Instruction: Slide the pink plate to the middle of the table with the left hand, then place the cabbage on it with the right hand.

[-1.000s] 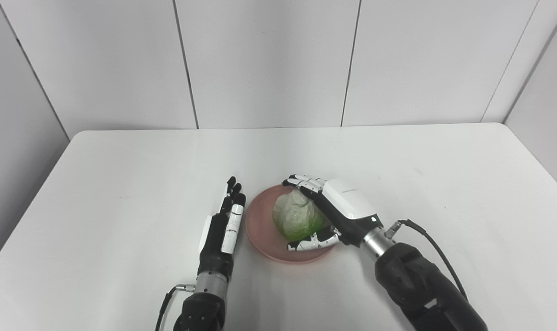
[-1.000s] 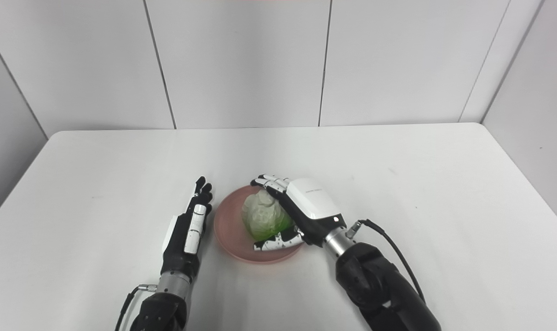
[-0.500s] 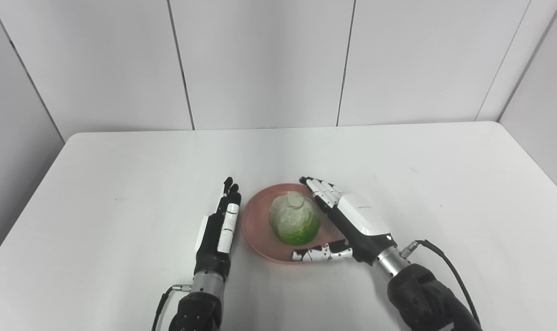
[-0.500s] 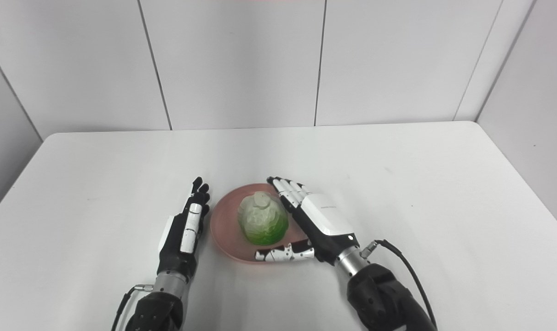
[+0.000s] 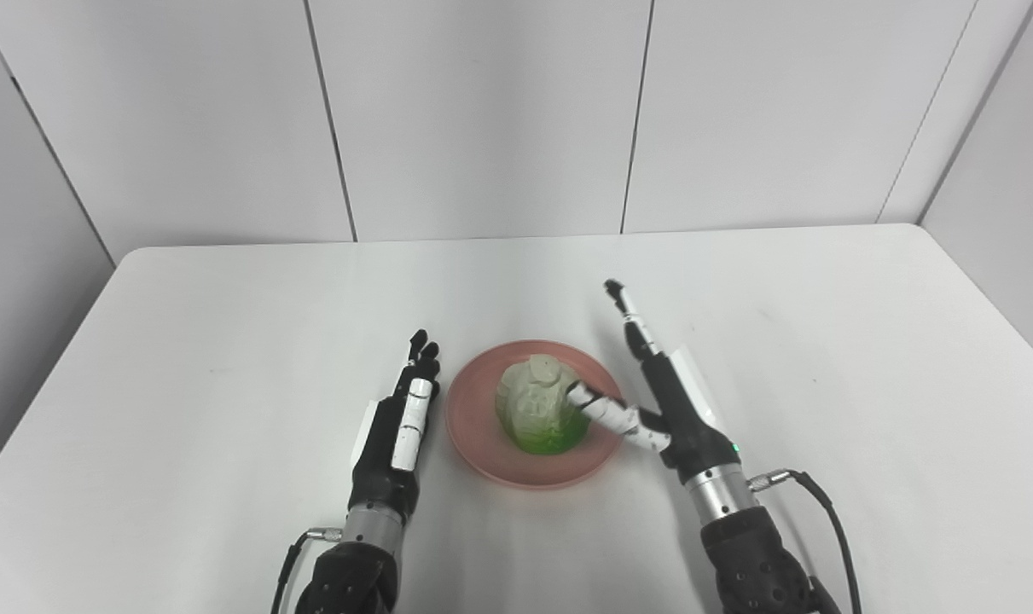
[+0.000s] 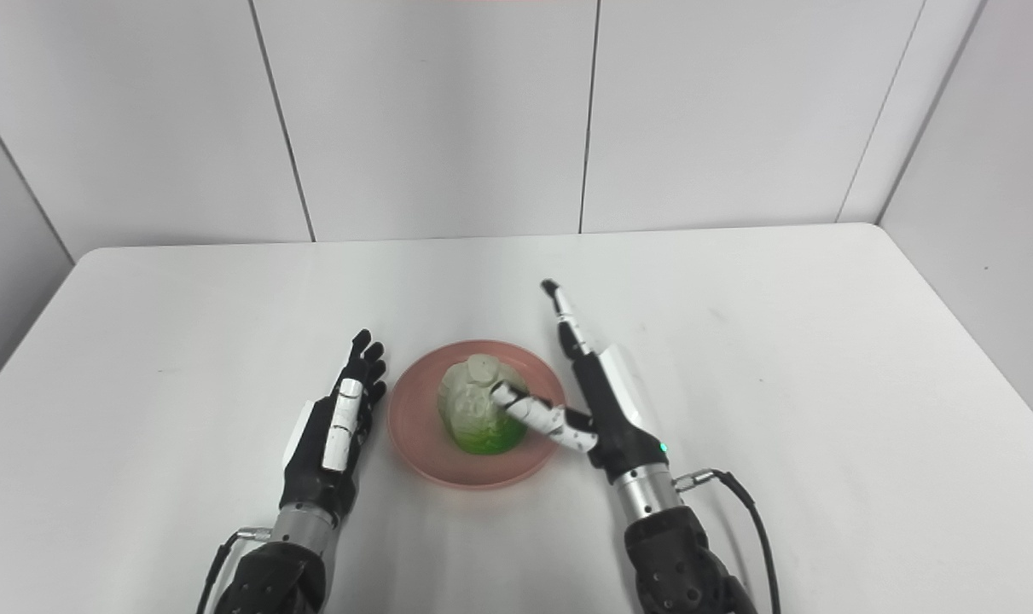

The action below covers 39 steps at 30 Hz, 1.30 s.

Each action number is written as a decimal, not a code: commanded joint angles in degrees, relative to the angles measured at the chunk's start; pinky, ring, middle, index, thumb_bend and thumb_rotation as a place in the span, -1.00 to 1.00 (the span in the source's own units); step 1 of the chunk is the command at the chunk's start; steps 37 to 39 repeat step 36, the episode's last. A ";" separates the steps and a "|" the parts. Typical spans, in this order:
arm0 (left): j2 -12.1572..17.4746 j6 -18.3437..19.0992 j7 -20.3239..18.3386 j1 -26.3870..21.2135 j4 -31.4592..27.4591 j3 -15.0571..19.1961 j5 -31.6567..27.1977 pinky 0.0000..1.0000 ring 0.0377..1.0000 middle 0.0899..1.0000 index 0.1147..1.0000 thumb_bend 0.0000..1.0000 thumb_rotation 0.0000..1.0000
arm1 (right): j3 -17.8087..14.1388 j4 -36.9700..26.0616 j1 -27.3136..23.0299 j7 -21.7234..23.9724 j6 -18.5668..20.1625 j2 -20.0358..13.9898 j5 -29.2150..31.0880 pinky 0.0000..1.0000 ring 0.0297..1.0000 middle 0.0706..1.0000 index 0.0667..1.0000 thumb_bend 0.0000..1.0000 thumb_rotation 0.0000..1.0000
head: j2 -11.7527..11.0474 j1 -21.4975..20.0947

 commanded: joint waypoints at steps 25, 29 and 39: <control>-1.80 -5.95 2.50 1.53 -1.96 -1.65 4.73 1.00 1.00 1.00 1.00 0.37 1.00 | -8.25 -6.18 5.42 4.53 8.65 5.71 26.88 1.00 1.00 1.00 1.00 0.28 0.83 | -0.25 2.15; -2.01 -6.67 3.10 1.80 -2.46 -2.20 5.87 1.00 1.00 1.00 1.00 0.40 1.00 | -8.50 -6.02 5.58 5.16 9.55 5.56 28.63 1.00 1.00 1.00 1.00 0.26 0.81 | -0.33 2.64; -2.45 -9.53 4.33 1.51 -1.64 -2.14 7.05 1.00 1.00 1.00 1.00 0.42 1.00 | -8.32 -5.00 5.49 5.70 10.15 5.31 30.20 1.00 0.99 1.00 0.97 0.38 0.70 | -0.37 3.27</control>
